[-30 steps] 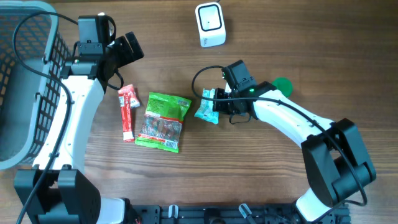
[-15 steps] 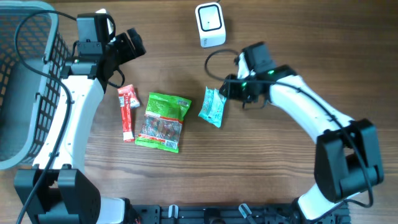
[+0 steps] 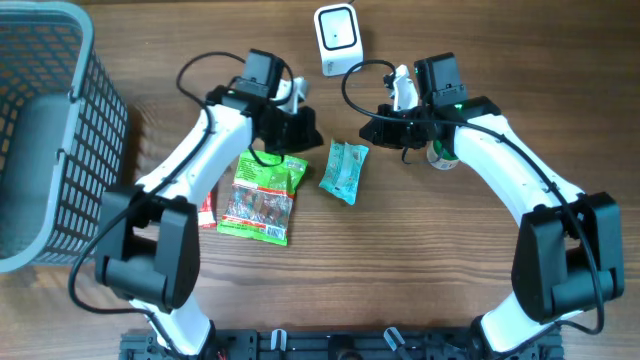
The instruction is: Scan the item barcode
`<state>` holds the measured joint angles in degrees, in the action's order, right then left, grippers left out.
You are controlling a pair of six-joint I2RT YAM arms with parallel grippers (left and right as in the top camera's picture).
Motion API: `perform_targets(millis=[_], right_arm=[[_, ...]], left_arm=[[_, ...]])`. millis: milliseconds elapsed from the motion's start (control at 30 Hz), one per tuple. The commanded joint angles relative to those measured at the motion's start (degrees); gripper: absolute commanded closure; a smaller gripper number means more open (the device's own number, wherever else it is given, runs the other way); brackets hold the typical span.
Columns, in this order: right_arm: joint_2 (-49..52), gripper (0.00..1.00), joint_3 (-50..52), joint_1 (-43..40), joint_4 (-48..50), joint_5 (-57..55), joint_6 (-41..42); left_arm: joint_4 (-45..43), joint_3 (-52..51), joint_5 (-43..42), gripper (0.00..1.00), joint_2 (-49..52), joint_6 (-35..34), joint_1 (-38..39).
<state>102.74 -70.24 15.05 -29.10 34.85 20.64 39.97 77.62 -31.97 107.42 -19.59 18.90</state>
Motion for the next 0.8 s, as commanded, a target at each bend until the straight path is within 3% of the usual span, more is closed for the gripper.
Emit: perform_targets(millis=[0, 233, 633, 767], right_arm=[[4.0, 0.96, -0.5, -0.3, 1.4, 4.9, -1.2], [8.9, 0.96, -0.3, 0.3, 3.4, 11.0, -1.2], [15.5, 0.96, 2.5, 2.7, 10.6, 9.9, -1.0], [17.1, 0.96, 2.5, 3.1, 9.9, -2.7, 3.4]], left_arm=[[1.5, 0.0, -3.6, 0.96, 1.6, 1.4, 1.7], [4.2, -0.1, -3.8, 0.96, 6.7, 1.6, 4.9], [3.8, -0.9, 2.1, 0.96, 14.1, 1.6, 4.9], [7.0, -0.9, 8.5, 0.96, 14.1, 1.6, 4.9]])
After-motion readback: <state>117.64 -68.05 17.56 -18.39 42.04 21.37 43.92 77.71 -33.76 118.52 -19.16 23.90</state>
